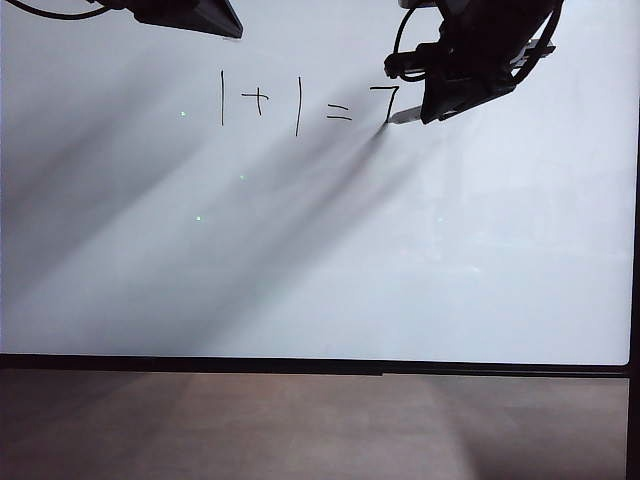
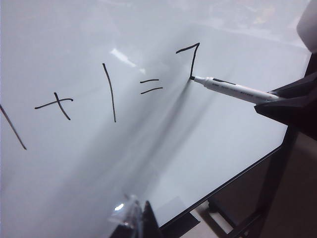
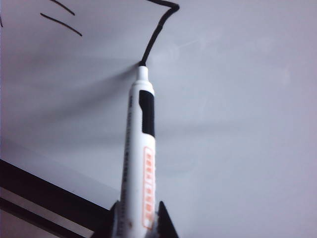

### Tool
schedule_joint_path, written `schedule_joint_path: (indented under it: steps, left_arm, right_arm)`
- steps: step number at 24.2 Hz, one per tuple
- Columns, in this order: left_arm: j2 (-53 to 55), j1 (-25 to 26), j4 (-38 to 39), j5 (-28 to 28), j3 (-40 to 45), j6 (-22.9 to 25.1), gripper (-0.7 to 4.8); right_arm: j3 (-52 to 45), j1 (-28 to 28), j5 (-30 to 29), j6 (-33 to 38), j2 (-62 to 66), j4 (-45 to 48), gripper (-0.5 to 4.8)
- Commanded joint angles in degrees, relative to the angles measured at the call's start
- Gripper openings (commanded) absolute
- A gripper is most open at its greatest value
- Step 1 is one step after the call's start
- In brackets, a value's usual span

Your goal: Reach to the right to find the marker pen, pick it up, and write the answer to the math problem on the whiteboard.

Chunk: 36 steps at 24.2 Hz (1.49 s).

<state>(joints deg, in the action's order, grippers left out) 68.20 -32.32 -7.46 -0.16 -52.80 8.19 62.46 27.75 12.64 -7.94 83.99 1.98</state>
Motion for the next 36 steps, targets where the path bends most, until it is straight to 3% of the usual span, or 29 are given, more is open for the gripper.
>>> schedule_joint_path:
  steps: [1,4,14,23,36]
  left_arm:
    - [-0.2,0.0,-0.2,0.2,0.0,0.2,-0.05]
    - [-0.2,0.0,-0.2,0.2,0.0,0.2,-0.05]
    - [-0.2,0.0,-0.2,0.1,0.0,0.2,-0.05]
    - [-0.2,0.0,0.9,0.2,0.0,0.2,-0.05]
    - [-0.2,0.0,1.2,0.2,0.0,0.2,-0.05]
  right_arm:
    - [0.3,-0.1,-1.2,0.5,-1.2,1.7,-0.06]
    - [0.3,0.3,-3.8,1.4,-3.2,1.3,-0.06]
    - [0.3,5.4,-2.1,1.7,-3.1,2.3,-0.06]
    - [0.3,4.8,2.8,0.6,-2.5,2.6,-0.06]
    - [0.3,4.4,1.6,0.4,-1.8,2.6,-0.06]
